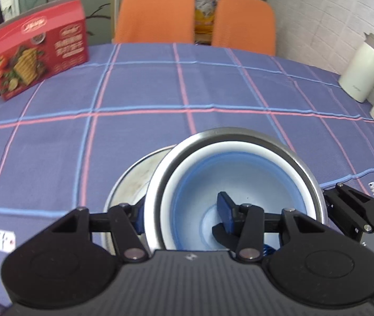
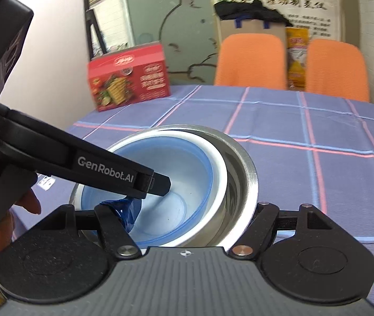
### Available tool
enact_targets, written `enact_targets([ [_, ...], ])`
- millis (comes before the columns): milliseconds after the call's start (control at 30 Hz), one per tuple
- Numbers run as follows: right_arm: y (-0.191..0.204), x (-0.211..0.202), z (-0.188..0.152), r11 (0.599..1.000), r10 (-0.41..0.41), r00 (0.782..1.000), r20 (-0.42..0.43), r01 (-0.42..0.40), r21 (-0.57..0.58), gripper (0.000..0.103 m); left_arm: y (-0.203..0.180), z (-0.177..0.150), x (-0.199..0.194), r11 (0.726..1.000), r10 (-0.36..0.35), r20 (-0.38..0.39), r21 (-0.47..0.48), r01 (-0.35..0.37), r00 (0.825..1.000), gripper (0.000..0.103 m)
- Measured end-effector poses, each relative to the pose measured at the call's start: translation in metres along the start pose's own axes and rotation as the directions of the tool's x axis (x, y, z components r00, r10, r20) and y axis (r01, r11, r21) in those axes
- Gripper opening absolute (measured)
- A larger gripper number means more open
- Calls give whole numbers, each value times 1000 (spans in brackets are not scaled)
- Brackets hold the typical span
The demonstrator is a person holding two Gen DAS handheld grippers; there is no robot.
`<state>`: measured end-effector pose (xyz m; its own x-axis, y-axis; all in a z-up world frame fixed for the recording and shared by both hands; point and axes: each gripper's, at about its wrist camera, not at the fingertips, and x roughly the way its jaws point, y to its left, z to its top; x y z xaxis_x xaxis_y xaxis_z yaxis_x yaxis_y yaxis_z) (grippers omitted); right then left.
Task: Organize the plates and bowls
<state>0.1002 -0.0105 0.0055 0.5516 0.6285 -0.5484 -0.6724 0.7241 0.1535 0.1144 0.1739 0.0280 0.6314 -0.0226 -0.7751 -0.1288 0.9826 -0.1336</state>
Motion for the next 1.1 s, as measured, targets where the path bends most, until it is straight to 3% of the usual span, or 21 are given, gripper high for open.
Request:
enact_targets([
  [200,10,12,-6,1000,5,998,-68,-6,-10,61,18,-10,12,1000,-16,-26,-27,15,1000,48],
  [233,11,13,-8,1000,3,997,-83,-4,-5,61,18,-11,11,1000,-12,-9,-20,12,1000,62],
  [333,14,12,-8,1000,3,996,-89,-6,-25,60,16,-10,5,1000,-5,43,-10,5,999,90],
  [400,13,11,-6,1000,-5,996,-92,3,-19,60,15,-9,0,1000,0,71,-14,1,998,99],
  [533,3,-1,-3,999,-16,999,-38,18,35,60,22,-7,-17,998,51,156,-41,-45,986,101],
  [767,-23,-43,2,982,-140,982,127,121,143,61,29,-11,-46,988,46,269,-153,-5,962,101],
  [933,-55,-68,-16,946,-196,951,240,120,300,62,4,-35,-63,990,14,352,-137,36,936,101],
  [1100,-65,-93,-43,911,-225,946,234,118,396,62,-23,-71,-77,996,-37,368,-65,65,929,101],
])
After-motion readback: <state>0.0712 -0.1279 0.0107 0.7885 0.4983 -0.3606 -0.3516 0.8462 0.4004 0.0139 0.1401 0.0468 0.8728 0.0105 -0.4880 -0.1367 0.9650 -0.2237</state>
